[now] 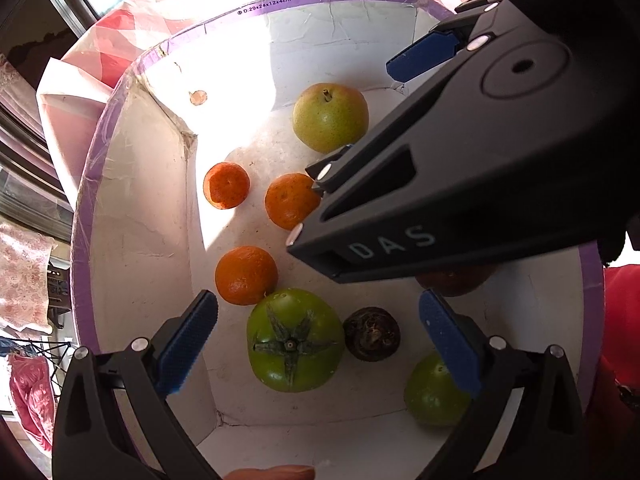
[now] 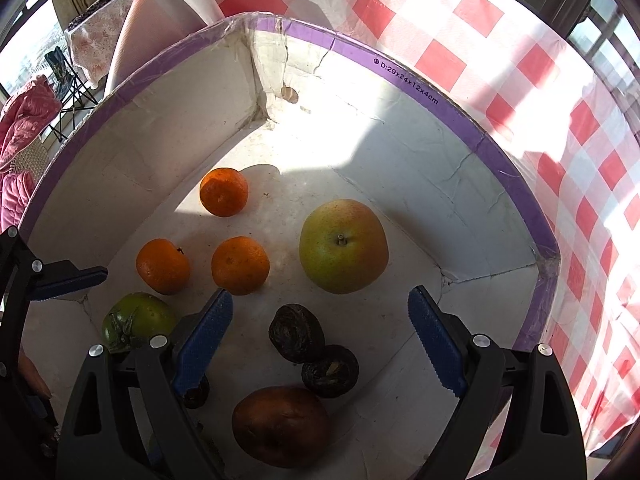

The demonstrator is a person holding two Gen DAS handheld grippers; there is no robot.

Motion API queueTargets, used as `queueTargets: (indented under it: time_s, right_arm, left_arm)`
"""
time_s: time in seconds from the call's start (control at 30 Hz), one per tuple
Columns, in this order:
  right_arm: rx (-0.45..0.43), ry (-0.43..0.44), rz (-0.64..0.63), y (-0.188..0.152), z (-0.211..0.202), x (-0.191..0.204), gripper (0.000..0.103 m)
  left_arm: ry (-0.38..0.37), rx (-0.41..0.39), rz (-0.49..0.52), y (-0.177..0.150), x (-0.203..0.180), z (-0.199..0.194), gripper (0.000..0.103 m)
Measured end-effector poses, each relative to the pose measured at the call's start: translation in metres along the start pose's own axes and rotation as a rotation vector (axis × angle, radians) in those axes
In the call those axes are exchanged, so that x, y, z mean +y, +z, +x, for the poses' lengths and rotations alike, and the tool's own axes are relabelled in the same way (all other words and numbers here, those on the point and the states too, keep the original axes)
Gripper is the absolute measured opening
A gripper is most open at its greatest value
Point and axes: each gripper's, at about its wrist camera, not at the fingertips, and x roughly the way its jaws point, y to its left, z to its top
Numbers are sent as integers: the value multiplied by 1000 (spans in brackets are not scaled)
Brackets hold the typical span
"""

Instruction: Organize fruits

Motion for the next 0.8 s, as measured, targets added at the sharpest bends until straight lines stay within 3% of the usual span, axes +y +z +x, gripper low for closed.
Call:
queueTargets:
  time_s: [0.8]
  right_arm:
    - [10, -21, -2, 0, 3, 2, 86]
  left_arm:
    - [-22, -9, -1, 3, 4, -9, 101]
